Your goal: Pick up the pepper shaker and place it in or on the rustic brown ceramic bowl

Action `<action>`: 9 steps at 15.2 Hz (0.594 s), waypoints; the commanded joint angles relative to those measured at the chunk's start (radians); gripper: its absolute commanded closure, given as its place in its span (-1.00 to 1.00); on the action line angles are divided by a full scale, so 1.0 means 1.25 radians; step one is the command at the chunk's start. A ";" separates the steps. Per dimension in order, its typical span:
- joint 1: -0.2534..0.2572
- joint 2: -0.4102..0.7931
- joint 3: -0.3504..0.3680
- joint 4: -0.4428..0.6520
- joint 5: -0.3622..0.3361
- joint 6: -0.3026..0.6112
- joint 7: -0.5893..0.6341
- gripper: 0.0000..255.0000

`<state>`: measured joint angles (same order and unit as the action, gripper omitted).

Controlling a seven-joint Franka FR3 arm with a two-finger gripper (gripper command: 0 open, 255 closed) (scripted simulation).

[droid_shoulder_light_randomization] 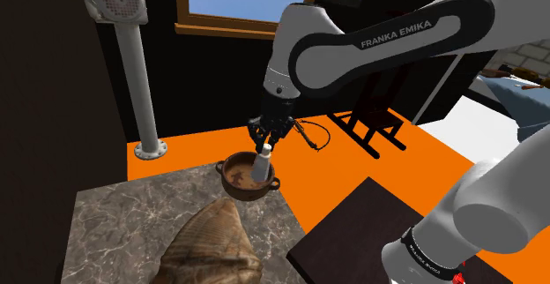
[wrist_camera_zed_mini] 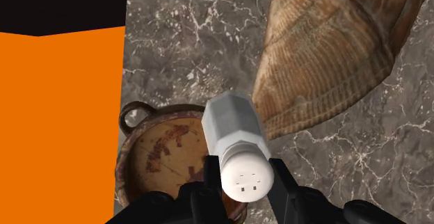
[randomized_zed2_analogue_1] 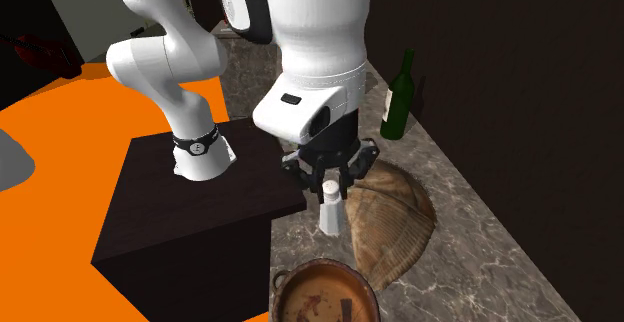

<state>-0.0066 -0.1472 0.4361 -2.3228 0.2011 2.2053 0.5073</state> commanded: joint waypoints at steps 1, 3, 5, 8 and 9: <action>-0.018 0.040 -0.014 0.053 -0.025 -0.018 -0.013 1.00; -0.033 0.081 -0.026 0.106 -0.047 -0.035 -0.025 1.00; -0.045 0.123 -0.038 0.163 -0.068 -0.055 -0.036 1.00; -0.053 0.161 -0.046 0.204 -0.084 -0.061 -0.044 1.00; -0.053 0.166 -0.046 0.198 -0.086 -0.050 -0.043 1.00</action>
<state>-0.0716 0.0502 0.3798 -2.0759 0.0978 2.1337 0.4555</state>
